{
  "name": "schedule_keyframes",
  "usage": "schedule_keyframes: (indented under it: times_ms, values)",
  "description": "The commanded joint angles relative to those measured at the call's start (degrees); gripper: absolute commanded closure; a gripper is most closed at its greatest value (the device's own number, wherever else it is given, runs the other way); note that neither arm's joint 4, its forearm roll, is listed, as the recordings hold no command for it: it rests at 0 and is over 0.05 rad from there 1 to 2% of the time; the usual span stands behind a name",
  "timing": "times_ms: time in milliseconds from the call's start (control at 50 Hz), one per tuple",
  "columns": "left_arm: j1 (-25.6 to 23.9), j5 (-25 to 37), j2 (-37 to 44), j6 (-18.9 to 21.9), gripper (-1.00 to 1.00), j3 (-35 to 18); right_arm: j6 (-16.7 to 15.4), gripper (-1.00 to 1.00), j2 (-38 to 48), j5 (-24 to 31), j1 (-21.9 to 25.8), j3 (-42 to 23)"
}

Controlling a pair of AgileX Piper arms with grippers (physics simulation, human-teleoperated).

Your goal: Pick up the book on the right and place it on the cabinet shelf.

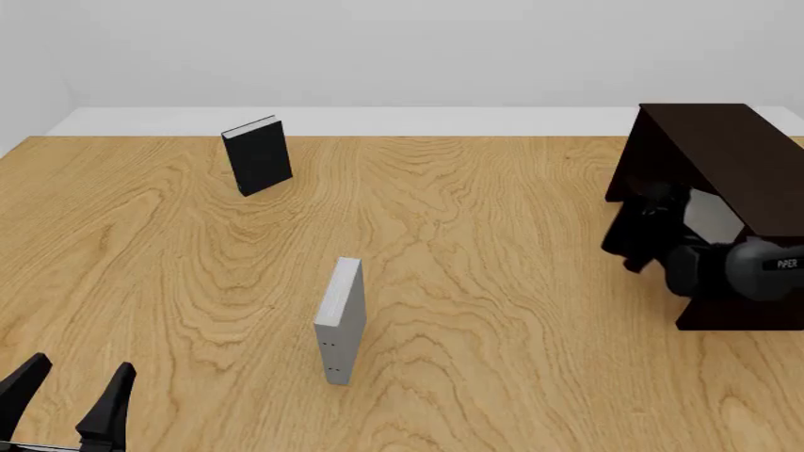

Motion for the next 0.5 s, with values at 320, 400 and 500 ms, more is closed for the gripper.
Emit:
schedule_keyframes:
  times_ms: [320, 400, 500]
  values:
    - [-0.3, 0.2, 0.0, 0.0, -1.0, 0.0, 4.8, -1.0, -2.9, 5.4, 4.6, -2.6]
    - [-0.3, 0.2, 0.0, 0.0, -1.0, 0.0, 4.9, -1.0, -3.4, 5.6, 4.7, -2.5]
    - [-0.2, 0.2, 0.1, 0.0, -1.0, 0.0, 6.3, -1.0, -4.9, 7.0, 5.3, -2.3]
